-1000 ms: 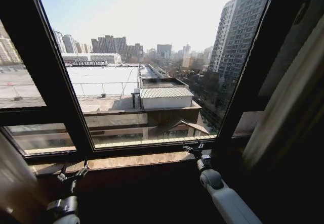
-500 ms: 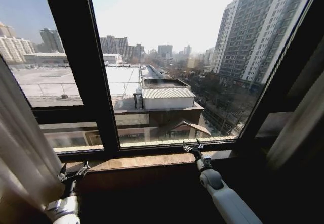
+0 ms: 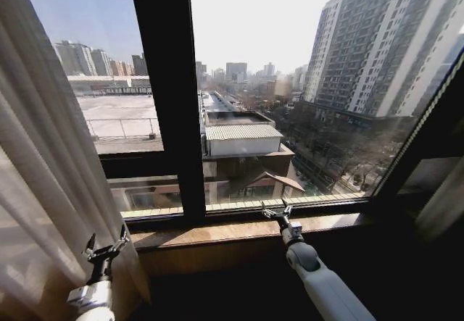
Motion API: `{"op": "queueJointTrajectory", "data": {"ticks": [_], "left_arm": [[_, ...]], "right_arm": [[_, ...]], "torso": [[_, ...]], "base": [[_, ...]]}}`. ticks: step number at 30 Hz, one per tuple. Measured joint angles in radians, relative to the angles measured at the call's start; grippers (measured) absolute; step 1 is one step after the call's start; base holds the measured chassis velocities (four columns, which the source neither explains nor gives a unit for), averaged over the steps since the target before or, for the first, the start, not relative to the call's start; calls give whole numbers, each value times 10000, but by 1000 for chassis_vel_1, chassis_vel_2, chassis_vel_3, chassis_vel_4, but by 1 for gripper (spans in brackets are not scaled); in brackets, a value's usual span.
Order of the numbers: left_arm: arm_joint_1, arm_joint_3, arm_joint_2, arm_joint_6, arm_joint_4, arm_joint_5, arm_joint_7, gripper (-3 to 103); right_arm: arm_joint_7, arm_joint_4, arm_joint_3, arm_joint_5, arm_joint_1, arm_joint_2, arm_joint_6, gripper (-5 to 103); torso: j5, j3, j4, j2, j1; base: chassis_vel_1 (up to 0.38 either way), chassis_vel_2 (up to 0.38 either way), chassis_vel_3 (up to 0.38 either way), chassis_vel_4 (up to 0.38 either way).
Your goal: Open the curtains by pulling them apart, changing their state from closed to fully open.
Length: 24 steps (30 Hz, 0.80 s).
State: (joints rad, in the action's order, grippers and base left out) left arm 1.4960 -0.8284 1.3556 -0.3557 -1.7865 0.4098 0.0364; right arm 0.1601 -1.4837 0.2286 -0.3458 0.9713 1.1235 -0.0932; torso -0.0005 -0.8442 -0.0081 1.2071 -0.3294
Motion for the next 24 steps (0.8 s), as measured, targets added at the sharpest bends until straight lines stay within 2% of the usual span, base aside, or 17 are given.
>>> {"op": "queueJointTrajectory", "data": {"ticks": [7,13,24], "left_arm": [[0,-5,-2,0,1,0,0,100],[0,5,2,0,-1,0,-2,100],[0,3,1,0,0,0,-3,100]], "right_arm": [[-1,-1,0,0,0,3,0,100],[0,1,2,0,0,-3,0,100],[1,0,3,0,0,-1,0,100]], "torso": [[-5,0,5,0,-1],[12,-1,-2,0,-2],[-2,0,1,0,1]], "base": [[205,197,-221,-199],[7,-9,13,-5],[-15,-31,14,25]]}}
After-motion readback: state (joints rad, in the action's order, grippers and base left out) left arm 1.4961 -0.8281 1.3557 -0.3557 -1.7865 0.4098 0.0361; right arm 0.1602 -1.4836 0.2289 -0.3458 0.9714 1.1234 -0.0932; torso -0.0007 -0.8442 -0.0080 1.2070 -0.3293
